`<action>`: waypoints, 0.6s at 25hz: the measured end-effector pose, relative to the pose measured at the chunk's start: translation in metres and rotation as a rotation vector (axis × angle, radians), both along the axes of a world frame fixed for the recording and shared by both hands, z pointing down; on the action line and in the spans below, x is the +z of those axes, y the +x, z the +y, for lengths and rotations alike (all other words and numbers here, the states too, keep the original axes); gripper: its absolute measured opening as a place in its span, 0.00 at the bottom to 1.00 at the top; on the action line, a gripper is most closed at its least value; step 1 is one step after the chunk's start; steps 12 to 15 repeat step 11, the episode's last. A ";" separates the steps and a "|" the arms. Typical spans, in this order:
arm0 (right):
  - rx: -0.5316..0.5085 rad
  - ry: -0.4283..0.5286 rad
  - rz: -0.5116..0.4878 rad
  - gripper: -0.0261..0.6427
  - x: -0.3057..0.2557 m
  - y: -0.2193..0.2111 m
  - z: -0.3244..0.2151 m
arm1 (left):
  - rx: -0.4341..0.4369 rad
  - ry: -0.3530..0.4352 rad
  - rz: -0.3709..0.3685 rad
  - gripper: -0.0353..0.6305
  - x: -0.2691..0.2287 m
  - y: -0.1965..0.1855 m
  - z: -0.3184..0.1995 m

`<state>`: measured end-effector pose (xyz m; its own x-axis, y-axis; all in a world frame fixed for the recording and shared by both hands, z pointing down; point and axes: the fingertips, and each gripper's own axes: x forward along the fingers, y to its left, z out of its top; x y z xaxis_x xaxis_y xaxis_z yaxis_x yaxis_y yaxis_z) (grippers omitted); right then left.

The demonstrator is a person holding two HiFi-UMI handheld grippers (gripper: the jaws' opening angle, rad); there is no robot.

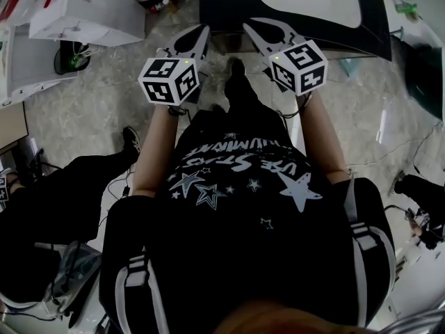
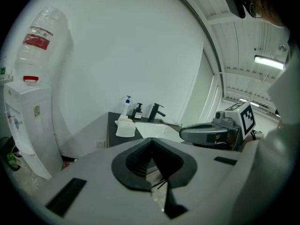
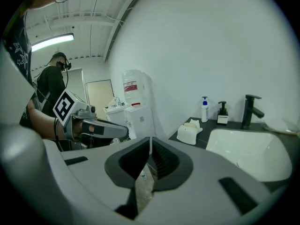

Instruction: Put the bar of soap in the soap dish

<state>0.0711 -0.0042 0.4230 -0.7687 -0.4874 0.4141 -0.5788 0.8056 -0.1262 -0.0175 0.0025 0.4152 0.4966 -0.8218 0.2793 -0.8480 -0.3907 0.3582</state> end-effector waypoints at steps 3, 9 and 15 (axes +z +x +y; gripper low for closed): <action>0.028 0.003 0.001 0.05 0.002 0.004 0.020 | 0.012 0.004 0.006 0.07 0.002 0.000 0.020; 0.097 -0.009 -0.007 0.05 0.007 0.020 0.045 | 0.027 0.014 0.009 0.07 0.002 0.005 0.046; 0.114 -0.022 -0.020 0.05 0.005 0.037 0.058 | 0.029 0.019 0.010 0.07 -0.002 0.018 0.059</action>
